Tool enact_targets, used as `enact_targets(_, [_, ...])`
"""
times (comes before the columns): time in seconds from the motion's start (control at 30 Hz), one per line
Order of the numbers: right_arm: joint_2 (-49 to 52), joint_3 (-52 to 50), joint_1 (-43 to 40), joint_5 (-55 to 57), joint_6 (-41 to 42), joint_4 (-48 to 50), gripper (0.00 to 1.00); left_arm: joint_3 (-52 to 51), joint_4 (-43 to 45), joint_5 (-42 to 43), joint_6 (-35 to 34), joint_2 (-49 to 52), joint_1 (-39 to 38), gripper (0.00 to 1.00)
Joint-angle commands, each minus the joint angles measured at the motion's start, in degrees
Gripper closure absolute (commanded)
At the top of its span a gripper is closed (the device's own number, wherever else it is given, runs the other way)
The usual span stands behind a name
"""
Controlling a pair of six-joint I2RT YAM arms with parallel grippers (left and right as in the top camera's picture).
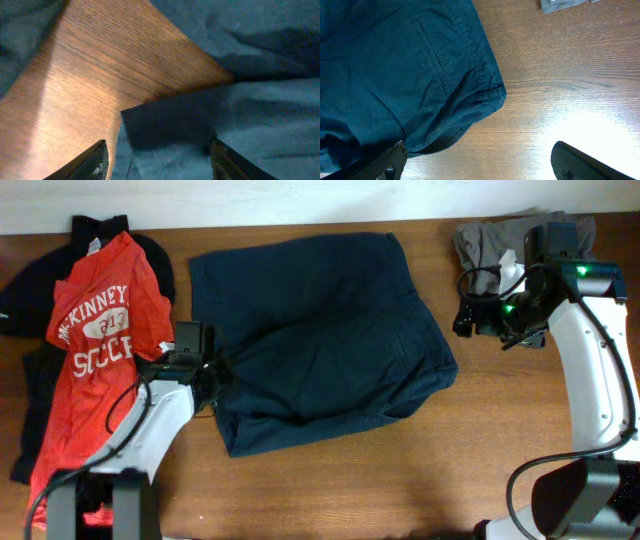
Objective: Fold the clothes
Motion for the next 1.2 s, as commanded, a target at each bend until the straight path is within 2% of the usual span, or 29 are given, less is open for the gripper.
enact_targets(0.0, [-0.22,0.55,0.22,0.48,-0.39,-0.33,0.04,-0.55,1.70,1.01,0.24,4.22,0.20,0.36])
enact_targets(0.07, [-0.22,0.55,0.22,0.48,-0.39,-0.39,0.04,-0.55,2.62,1.01,0.24,5.25,0.20,0.39])
enact_targets(0.1, [-0.22,0.55,0.22,0.48,-0.39,-0.37,0.04,-0.55,3.74,0.79,0.26,5.42,0.26,0.44])
enact_targets(0.23, [-0.22,0.55,0.22,0.46,-0.39,-0.48,0.04,-0.37,9.68,0.55,5.64,5.42,0.63,0.77])
enact_targets(0.37, [-0.22,0.55,0.22,0.48,-0.39,-0.85,0.04,0.07,13.97,-1.20,6.60,5.42,4.00,0.91])
enact_targets(0.43, [-0.22,0.55,0.22,0.48,-0.39,-0.87,0.04,0.17,15.56,-1.16,6.60,5.42,6.10,0.94])
enact_targets(0.47, [-0.22,0.55,0.22,0.48,-0.39,-0.87,0.04,0.17,16.79,-1.18,6.58,5.42,7.76,0.99])
enact_targets(0.57, [-0.22,0.55,0.22,0.48,-0.39,-0.87,0.04,0.42,18.12,-0.94,6.60,5.42,11.02,0.99])
enact_targets(0.6, [-0.22,0.55,0.22,0.48,-0.39,-0.87,0.04,0.79,18.10,-0.46,6.60,5.42,12.39,0.78])
enact_targets(0.63, [-0.22,0.55,0.22,0.48,-0.39,-0.85,0.04,1.11,18.03,0.31,6.60,5.40,13.27,0.30])
enact_targets(0.67, [-0.22,0.55,0.22,0.48,-0.39,-0.85,0.04,1.66,17.99,2.80,7.52,5.40,14.05,0.01])
enact_targets(0.77, [-0.22,0.55,0.22,0.50,-0.39,-0.87,0.04,4.42,15.80,15.87,13.51,3.78,14.32,0.01])
enact_targets(0.9, [-0.22,0.55,0.22,0.50,-0.42,-0.92,0.04,9.05,0.85,16.06,22.95,-2.14,13.42,0.01])
enact_targets(1.07, [-0.22,0.55,0.22,0.50,-0.39,-0.79,0.04,9.11,-17.09,16.04,30.23,-5.53,13.33,0.01])
enact_targets(1.17, [-0.22,0.55,0.22,0.52,-0.39,-0.61,0.04,6.91,-19.23,16.02,32.70,-4.50,13.31,0.01])
